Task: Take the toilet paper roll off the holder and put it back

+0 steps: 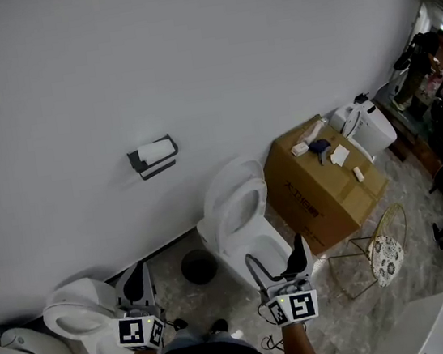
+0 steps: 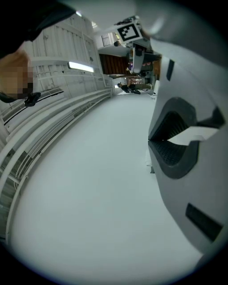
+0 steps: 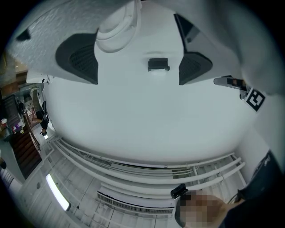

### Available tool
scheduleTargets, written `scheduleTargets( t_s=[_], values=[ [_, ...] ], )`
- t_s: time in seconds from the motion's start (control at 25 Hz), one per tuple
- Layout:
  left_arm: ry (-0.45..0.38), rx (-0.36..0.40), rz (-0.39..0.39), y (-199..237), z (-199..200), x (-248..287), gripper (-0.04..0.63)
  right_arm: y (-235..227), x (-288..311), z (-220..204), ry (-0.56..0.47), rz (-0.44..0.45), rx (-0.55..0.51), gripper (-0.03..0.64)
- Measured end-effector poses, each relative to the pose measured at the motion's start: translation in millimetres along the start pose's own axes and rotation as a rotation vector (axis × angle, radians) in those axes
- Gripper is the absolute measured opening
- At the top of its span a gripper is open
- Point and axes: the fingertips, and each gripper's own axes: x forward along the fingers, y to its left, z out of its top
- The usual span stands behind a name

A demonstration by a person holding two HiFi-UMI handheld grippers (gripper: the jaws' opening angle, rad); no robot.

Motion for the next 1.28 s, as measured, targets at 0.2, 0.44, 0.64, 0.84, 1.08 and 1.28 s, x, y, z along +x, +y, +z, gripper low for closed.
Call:
scheduleTargets(
  t_s=[0.2,0.44,0.64,0.84,1.08,1.28],
  values=[
    [-0.003,-0.002,0.007,6.1,-3.3,8.6,0.003,2.9,14.1,-3.0,0.001,0.012,-0.011,0.546],
    [-0.028,0.003,0.018,21.3,-1.0,26.5,0.003,3.6,38.5,-4.9,-0.008,0.015,-0.026,0.548],
    [-0.037,-0.004,0.042,44.7,-1.9,46.2,0.003,9.9,73.5,-7.1,-0.019,0.041,-0.034,0.546],
    [-0.058,0.007,0.064,70.6,2.1,62.1,0.003,24.2,113.1,-7.4,-0.034,0.08,-0.044,0.547],
    [-0.062,-0.005,0.109,110.2,2.0,72.6,0.003,50.6,158.1,-11.0,-0.025,0.117,-0.051,0.546],
    [-0.077,-0.005,0.135,139.2,11.0,84.6,0.003,74.9,191.3,-9.5,-0.046,0.162,-0.077,0.546]
  ],
)
